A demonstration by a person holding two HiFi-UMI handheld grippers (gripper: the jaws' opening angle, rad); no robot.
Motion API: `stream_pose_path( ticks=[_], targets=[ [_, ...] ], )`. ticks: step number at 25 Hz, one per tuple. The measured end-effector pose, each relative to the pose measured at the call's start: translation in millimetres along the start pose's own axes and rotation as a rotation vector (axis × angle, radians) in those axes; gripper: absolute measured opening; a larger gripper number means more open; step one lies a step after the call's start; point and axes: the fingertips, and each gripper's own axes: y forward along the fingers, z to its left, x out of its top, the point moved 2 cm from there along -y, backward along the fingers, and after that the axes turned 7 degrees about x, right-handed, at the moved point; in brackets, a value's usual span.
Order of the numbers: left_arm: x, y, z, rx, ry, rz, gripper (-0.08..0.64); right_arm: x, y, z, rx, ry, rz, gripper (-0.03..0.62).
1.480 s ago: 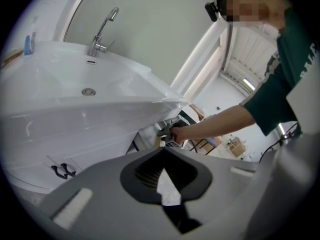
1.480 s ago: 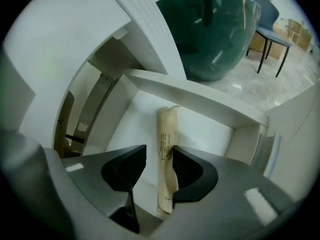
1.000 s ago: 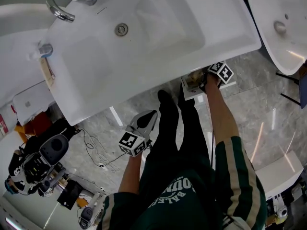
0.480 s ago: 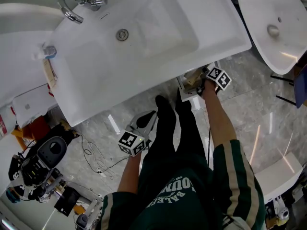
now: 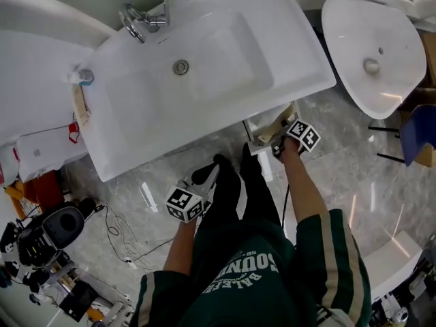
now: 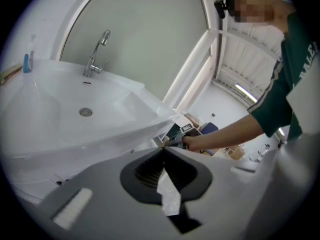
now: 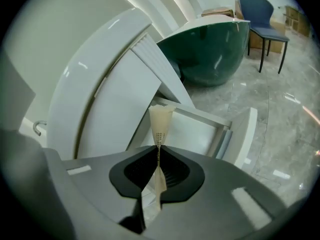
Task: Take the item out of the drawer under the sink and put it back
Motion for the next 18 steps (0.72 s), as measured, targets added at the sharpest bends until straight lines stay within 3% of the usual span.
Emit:
stream_pose_path(
  ticks=[8,13,18],
  targets=[
    [34,-22,8,0.031,0.022,-0.058,0.049,-13,-45,35,0.039,-0.056,0.030,0.024],
    [56,-33,11,0.042,0.057,-0.102,0.049,-12,-69,73,0.083,-0.227,0.052,0.023],
    [76,-49,25,0.081,0.067,-0.152,0.049,-6,-98,133,0.189,-0.386,0.029,0.023]
  ],
)
